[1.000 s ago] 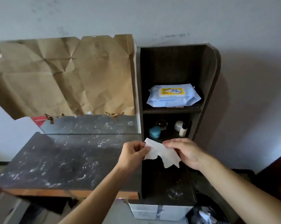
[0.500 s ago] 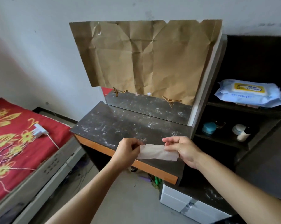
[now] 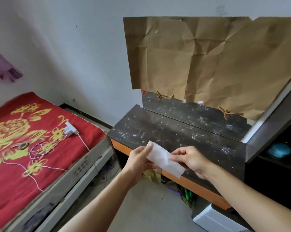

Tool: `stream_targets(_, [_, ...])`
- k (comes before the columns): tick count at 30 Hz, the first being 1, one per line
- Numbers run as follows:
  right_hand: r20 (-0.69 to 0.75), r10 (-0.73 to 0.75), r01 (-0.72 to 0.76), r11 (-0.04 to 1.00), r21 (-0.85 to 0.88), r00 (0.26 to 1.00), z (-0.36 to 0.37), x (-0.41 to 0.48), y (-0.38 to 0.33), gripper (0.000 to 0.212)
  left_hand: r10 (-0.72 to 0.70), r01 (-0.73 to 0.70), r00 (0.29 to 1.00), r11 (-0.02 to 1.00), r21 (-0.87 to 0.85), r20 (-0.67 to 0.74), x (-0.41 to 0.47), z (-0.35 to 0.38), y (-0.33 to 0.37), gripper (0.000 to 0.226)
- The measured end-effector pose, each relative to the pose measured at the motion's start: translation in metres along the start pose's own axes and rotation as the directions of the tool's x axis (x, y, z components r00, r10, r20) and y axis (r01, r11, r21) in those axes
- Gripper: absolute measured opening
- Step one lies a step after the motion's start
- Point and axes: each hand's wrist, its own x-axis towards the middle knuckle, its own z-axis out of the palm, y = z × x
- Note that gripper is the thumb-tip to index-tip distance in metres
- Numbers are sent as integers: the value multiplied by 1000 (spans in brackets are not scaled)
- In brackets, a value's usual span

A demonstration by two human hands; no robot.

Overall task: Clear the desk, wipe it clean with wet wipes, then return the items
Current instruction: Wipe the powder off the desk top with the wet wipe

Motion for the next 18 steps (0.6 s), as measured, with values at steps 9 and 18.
stream_targets(9, [-247, 112, -17, 935, 355, 963, 10, 69, 0, 14, 4, 19, 991, 984, 177, -131, 61, -23, -1, 14])
stream_targets(18, [-528, 176, 9, 945, 328, 831, -17, 203, -11, 14, -147, 198, 964, 953, 231, -221, 155, -66, 28, 7])
